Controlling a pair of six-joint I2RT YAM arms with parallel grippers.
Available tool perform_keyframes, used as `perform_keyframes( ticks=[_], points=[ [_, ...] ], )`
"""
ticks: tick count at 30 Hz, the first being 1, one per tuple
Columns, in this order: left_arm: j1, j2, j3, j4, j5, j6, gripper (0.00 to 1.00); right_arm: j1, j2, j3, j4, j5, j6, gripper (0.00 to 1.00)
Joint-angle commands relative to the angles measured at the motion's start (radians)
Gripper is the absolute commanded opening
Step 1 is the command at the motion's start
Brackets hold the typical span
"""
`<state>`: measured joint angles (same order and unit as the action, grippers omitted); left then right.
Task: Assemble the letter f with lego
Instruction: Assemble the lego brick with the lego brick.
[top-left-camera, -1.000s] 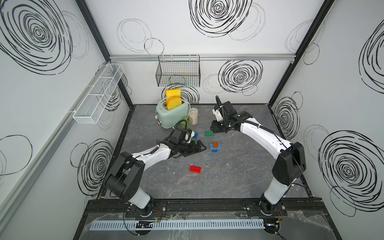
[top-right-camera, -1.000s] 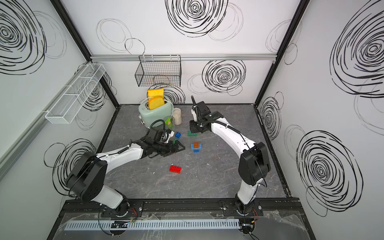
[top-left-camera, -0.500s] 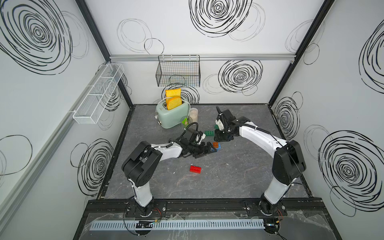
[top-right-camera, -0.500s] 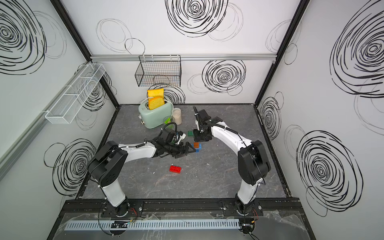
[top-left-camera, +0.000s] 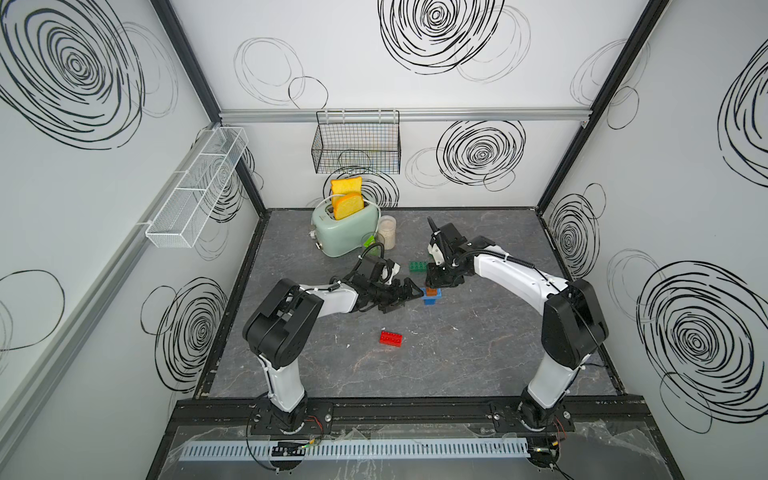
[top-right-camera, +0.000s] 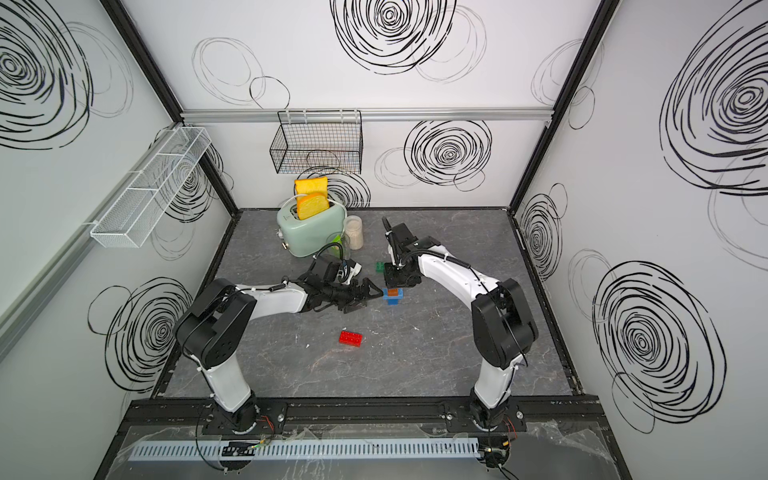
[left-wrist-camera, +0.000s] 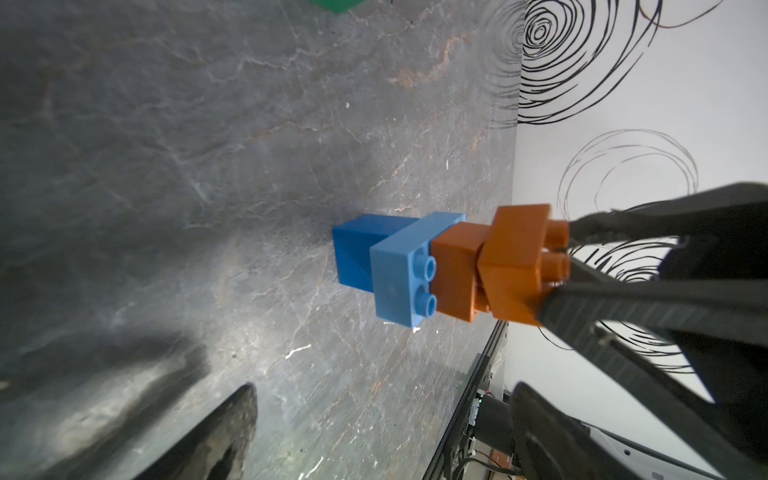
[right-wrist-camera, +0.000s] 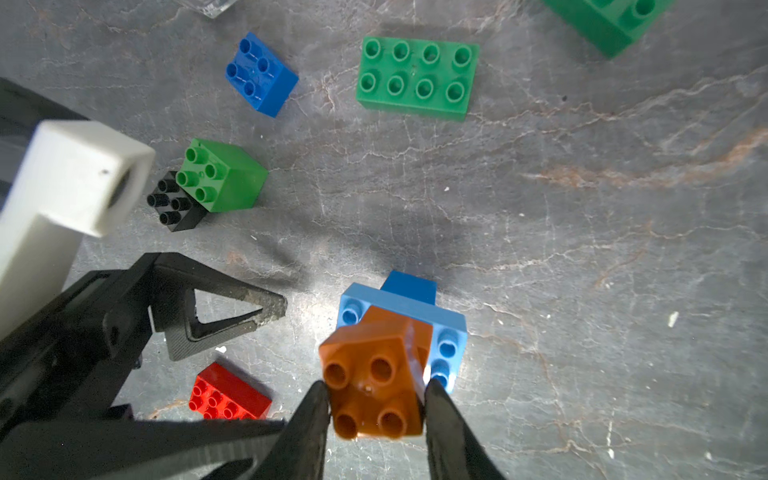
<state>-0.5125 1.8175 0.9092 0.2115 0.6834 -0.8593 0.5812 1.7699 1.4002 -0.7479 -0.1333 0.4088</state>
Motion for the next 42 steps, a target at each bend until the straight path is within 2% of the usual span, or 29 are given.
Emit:
perform_keyframes(
  ticks=[1,18,28,42],
  points=[
    [0.010,0.026,0.000,0.027,-0.009,-0.013,0.96,0.013,0.016,-0.001,0.003,-0.002,0.006,0.41],
    [0.026,0.051,0.007,0.013,-0.018,-0.009,0.96,0.026,0.030,0.017,-0.027,0.072,-0.002,0.39],
    [0.029,0.052,0.001,0.010,-0.021,-0.009,0.96,0.042,0.039,0.024,-0.044,0.114,-0.010,0.43],
    [0.031,0.054,0.002,0.009,-0.025,-0.007,0.96,0.048,0.027,0.033,-0.047,0.128,-0.011,0.37]
  ],
)
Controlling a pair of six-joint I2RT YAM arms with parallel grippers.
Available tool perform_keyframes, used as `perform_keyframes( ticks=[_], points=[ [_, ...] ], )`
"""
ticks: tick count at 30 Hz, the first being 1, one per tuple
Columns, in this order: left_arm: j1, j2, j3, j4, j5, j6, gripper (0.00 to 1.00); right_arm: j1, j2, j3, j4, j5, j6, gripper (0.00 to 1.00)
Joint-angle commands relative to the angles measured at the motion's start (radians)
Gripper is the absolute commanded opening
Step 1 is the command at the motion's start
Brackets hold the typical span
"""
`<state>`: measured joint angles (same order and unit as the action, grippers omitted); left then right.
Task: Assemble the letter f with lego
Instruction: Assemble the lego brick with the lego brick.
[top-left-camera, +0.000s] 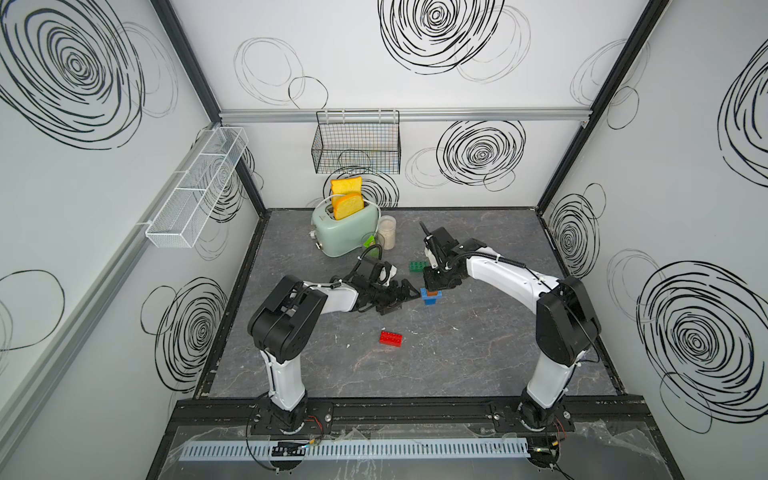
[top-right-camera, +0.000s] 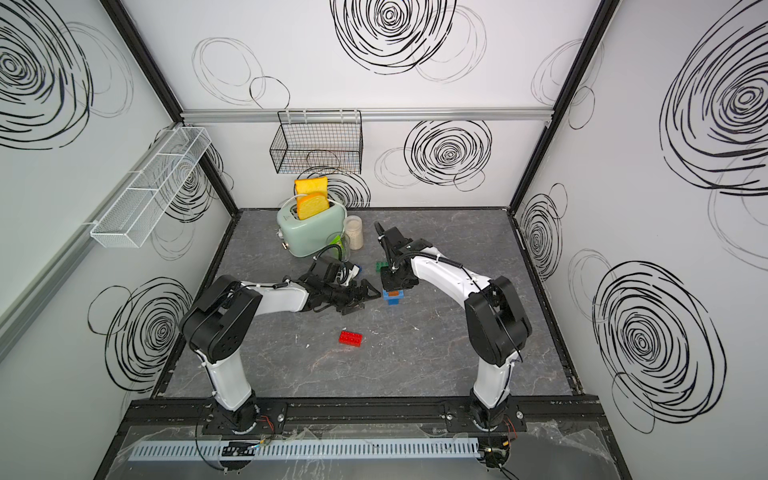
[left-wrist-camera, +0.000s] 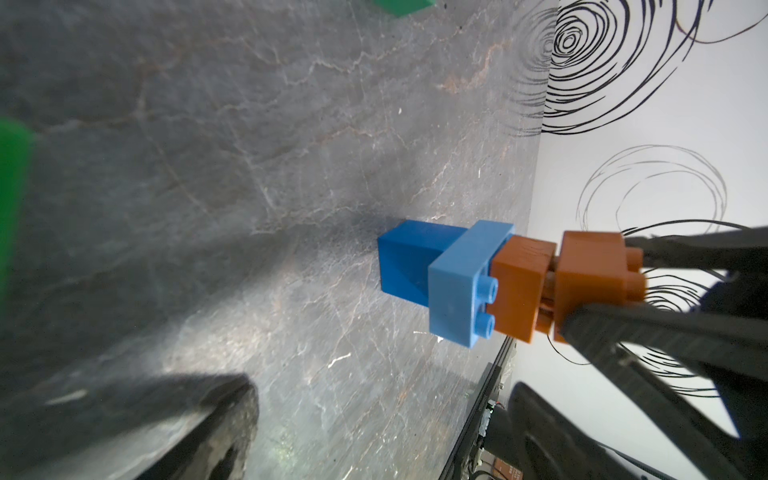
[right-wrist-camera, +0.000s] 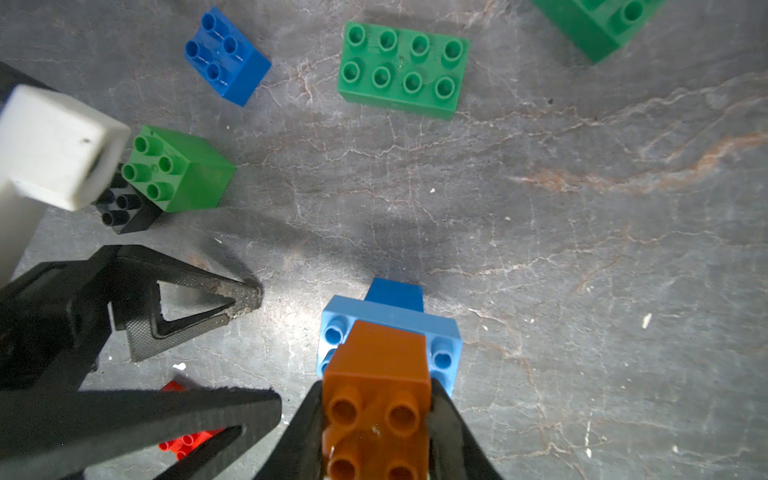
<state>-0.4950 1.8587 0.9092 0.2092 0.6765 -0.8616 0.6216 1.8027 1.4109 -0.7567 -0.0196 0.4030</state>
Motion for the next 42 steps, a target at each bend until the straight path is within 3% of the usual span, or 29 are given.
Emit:
perform_keyframes(
  ticks=[1,42],
  points=[
    [0.013,0.013,0.003,0.014,-0.017,-0.005,0.96,0.007,-0.008,0.021,-0.040,0.016,-0.004,0.37],
    [-0.046,0.100,0.067,0.043,-0.008,-0.062,0.95,0.069,-0.043,-0.149,0.026,0.063,0.083,0.34]
  ],
)
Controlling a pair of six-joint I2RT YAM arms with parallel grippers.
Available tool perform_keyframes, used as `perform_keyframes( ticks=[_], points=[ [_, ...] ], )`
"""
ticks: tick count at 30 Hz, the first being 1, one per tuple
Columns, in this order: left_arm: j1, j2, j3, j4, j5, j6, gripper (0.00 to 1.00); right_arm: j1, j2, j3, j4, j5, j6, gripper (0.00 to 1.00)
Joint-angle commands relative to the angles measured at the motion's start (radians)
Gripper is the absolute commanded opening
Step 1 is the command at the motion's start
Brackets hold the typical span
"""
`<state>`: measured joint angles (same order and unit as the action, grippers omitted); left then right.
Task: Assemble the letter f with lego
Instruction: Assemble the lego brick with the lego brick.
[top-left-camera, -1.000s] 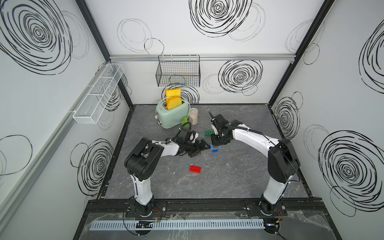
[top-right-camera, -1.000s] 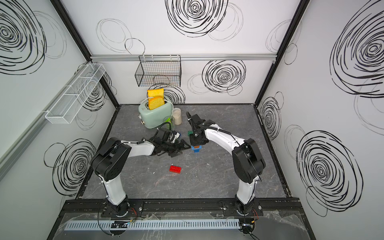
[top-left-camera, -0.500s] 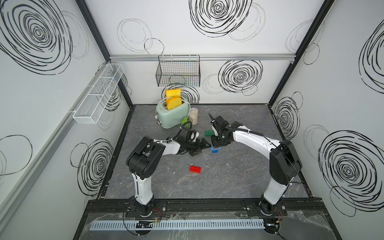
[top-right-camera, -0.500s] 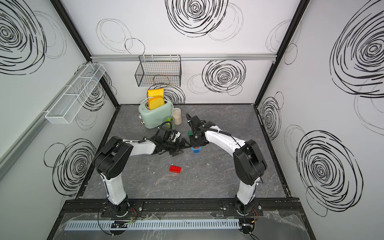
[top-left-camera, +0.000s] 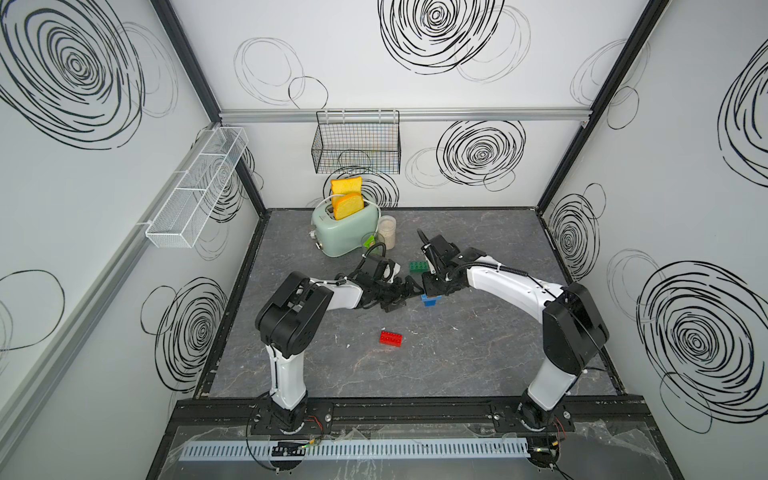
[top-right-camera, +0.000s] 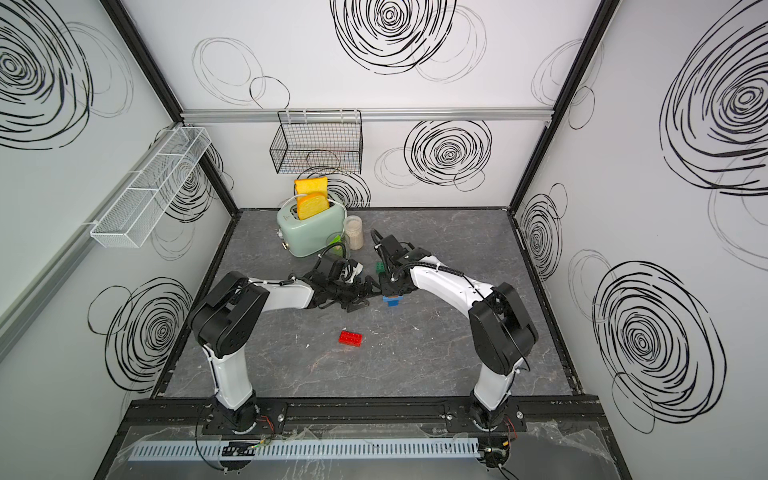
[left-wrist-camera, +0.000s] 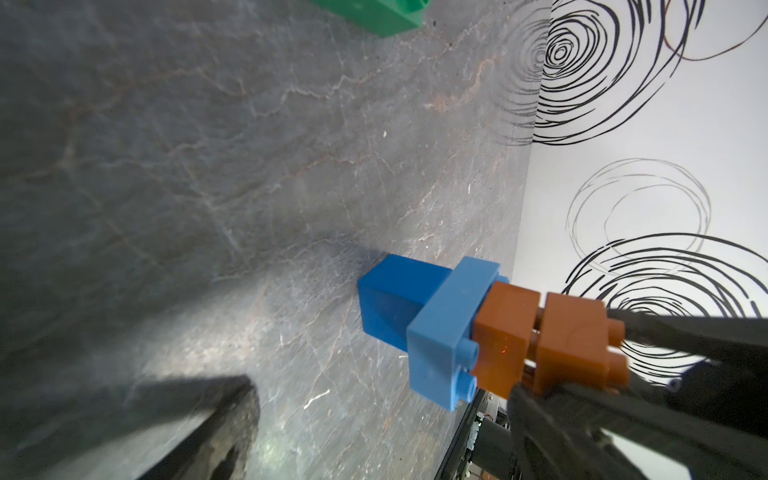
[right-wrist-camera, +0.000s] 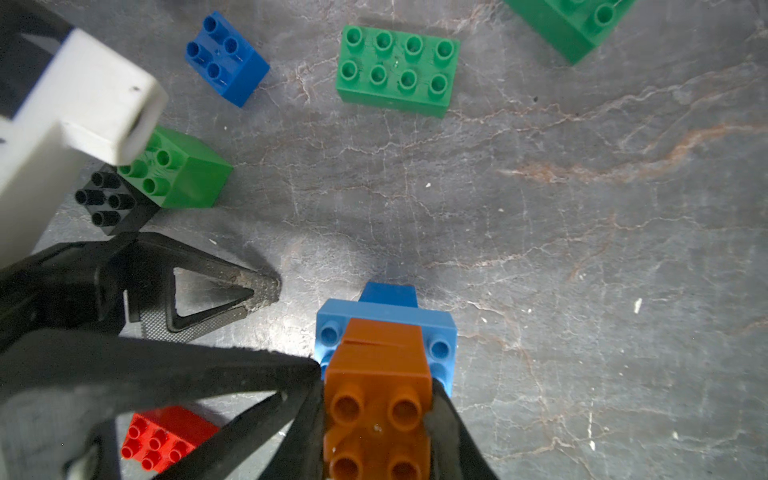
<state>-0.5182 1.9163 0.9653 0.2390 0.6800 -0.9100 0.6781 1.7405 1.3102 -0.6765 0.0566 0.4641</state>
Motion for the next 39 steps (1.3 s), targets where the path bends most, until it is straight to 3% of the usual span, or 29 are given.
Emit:
perform_keyframes(
  ticks=[1,20,39],
  points=[
    [-0.025,0.044,0.010,0.013,-0.011,-0.013,0.95,0.014,0.019,-0.054,-0.053,-0.012,0.024,0.34],
    [-0.026,0.069,0.002,0.011,-0.013,-0.026,0.95,0.017,0.019,-0.166,-0.014,-0.015,0.026,0.33],
    [0.082,-0.201,-0.014,-0.256,-0.129,0.159,0.95,0.010,0.065,-0.242,0.014,-0.027,-0.012,0.32]
  ],
)
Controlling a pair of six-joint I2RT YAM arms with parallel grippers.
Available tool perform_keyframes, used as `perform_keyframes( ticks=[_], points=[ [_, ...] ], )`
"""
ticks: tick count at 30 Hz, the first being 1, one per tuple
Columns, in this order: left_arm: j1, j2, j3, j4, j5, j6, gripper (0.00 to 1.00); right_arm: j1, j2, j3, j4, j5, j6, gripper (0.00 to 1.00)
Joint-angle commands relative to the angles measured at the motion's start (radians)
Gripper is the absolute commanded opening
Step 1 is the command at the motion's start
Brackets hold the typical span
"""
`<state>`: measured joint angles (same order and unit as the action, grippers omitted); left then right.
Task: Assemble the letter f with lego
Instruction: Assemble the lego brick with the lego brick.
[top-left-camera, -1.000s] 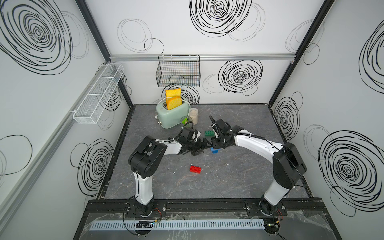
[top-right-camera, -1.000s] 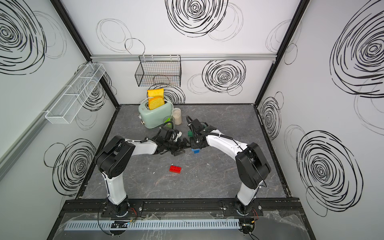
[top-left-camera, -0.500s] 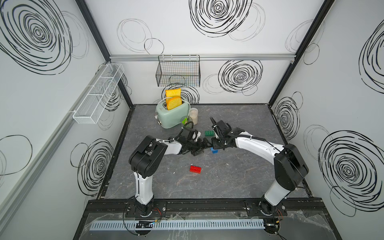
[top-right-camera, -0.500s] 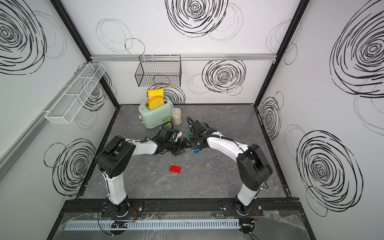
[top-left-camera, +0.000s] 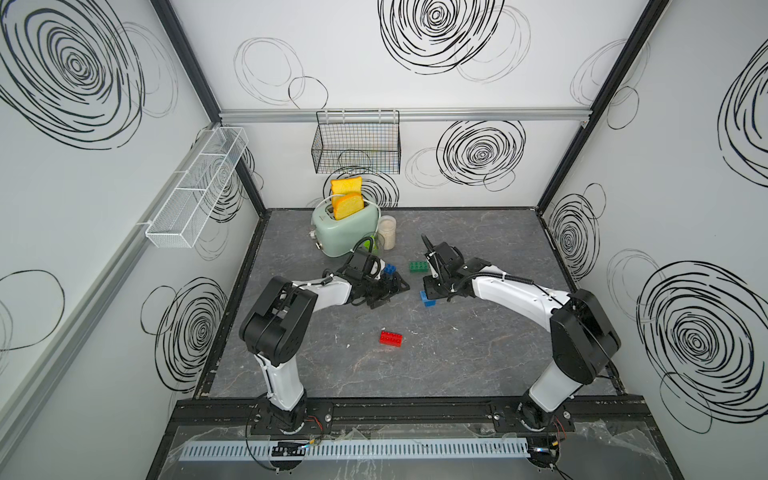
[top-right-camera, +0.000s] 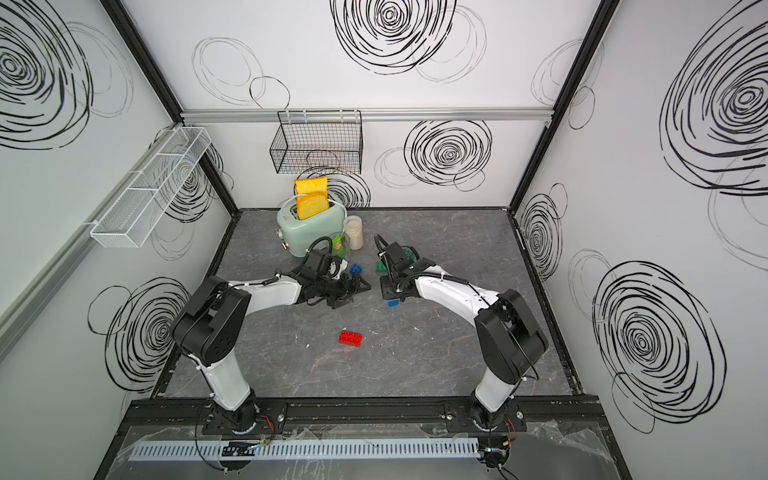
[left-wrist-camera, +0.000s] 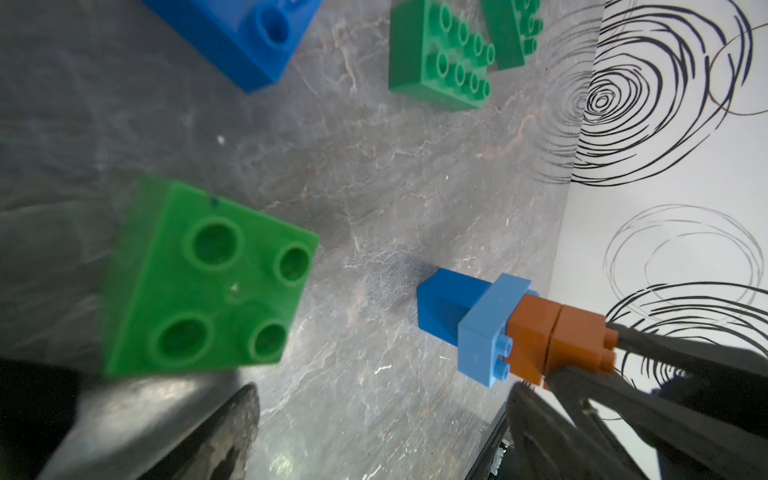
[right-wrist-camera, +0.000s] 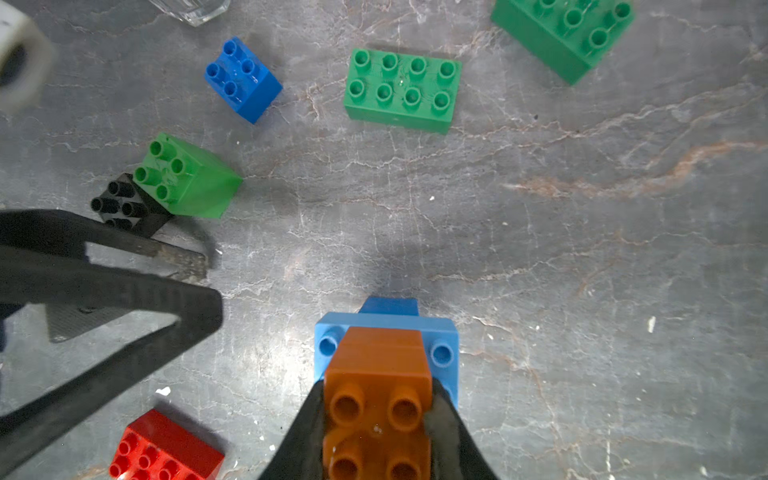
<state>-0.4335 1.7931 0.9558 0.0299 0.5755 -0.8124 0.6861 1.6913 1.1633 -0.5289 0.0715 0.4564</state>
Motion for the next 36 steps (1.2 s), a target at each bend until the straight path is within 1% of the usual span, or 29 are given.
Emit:
perform_keyframes(
  ticks=[1,6,11,15,23,36],
  points=[
    [-0.002,-0.100,-0.004,-0.057,-0.025,0.073,0.95,0.001,0.114,-0.093,-0.135,-0.038,-0.005,0.32],
    [-0.003,-0.208,-0.001,-0.139,-0.043,0.137,0.96,-0.002,0.124,-0.088,-0.133,-0.041,-0.012,0.32],
    [-0.002,-0.251,-0.001,-0.208,-0.066,0.179,0.96,-0.003,0.112,-0.045,-0.153,-0.018,-0.019,0.33],
    [0.022,-0.276,-0.048,-0.200,-0.050,0.173,0.96,-0.011,0.109,-0.006,-0.162,-0.025,-0.024,0.35],
    [0.060,-0.305,-0.107,-0.189,-0.032,0.166,0.96,-0.018,0.098,0.066,-0.188,-0.026,-0.024,0.38],
    [0.067,-0.298,-0.114,-0.183,-0.029,0.155,0.96,-0.014,0.040,0.067,-0.189,-0.024,-0.017,0.47]
  ],
)
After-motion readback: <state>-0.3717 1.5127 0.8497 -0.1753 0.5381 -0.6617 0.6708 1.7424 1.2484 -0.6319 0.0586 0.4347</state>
